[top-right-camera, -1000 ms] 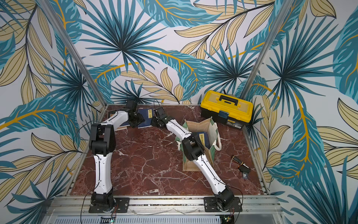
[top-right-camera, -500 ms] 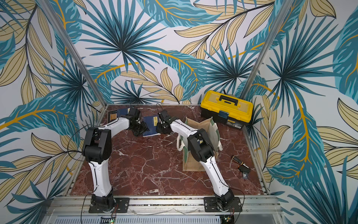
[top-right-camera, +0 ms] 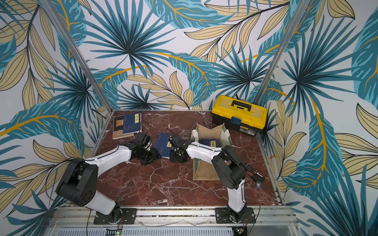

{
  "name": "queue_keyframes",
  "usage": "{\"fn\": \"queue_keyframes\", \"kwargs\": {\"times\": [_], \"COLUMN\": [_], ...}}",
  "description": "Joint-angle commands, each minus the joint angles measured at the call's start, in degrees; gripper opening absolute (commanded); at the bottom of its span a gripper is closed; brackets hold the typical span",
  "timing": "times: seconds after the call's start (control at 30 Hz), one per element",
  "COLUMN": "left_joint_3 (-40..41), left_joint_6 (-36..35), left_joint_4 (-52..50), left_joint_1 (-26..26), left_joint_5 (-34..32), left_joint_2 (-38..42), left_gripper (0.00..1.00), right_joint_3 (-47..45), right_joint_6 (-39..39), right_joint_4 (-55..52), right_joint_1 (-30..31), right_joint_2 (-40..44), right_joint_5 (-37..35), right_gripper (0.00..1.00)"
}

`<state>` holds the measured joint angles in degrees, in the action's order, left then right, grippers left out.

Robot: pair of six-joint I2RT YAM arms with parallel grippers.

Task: Put the books into the canvas bag
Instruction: Move the book to the center of the board, then pick up the book from the center of the board.

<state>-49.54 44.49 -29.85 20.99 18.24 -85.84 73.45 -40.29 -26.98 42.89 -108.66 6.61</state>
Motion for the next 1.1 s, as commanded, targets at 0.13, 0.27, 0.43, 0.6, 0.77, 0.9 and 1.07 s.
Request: {"fn": "queue_keyframes", "kwargs": {"times": [0.13, 0.27, 0.43, 0.6, 0.77, 0.9, 1.07], "left_joint_3": [2.64, -0.26, -6.71, -10.58, -12.66, -11.91, -9.95], "left_joint_6": [-3.62, -6.27, -9.02, -9.69, -10.63, -10.92, -9.49], "left_joint_4": [-1.12, -0.62, 0.57, 2.87, 4.21, 8.28, 13.66], "left_joint_1": [-4.95, -8.86, -11.86, -13.25, -13.50, -13.44, -12.77], "left_joint_5": [1.47, 4.51, 6.24, 6.03, 4.11, 7.59, 15.90], "left_joint_2": [5.70, 2.29, -6.40, -12.31, -17.13, -19.74, -21.21], "left_gripper": [0.64, 0.64, 0.64, 0.64, 0.64, 0.63, 0.62], "right_joint_3": [0.81, 4.83, 14.19, 23.34, 27.61, 25.57, 23.49], "right_joint_6": [0.11, 0.53, 1.71, 2.53, 3.48, 3.84, 5.14], "right_joint_4": [-2.35, -3.11, -5.43, -8.09, -10.28, -9.52, -7.56], "right_joint_1": [-0.48, -0.49, -1.25, -2.89, -4.79, -5.93, -7.25], "right_joint_2": [1.76, 0.31, -6.04, -13.87, -18.33, -18.14, -19.02], "right_joint_5": [-2.39, -3.21, -3.60, -3.38, -3.35, -2.46, 1.93], "right_gripper": [0.41, 0.45, 0.49, 0.50, 0.50, 0.49, 0.47]}}
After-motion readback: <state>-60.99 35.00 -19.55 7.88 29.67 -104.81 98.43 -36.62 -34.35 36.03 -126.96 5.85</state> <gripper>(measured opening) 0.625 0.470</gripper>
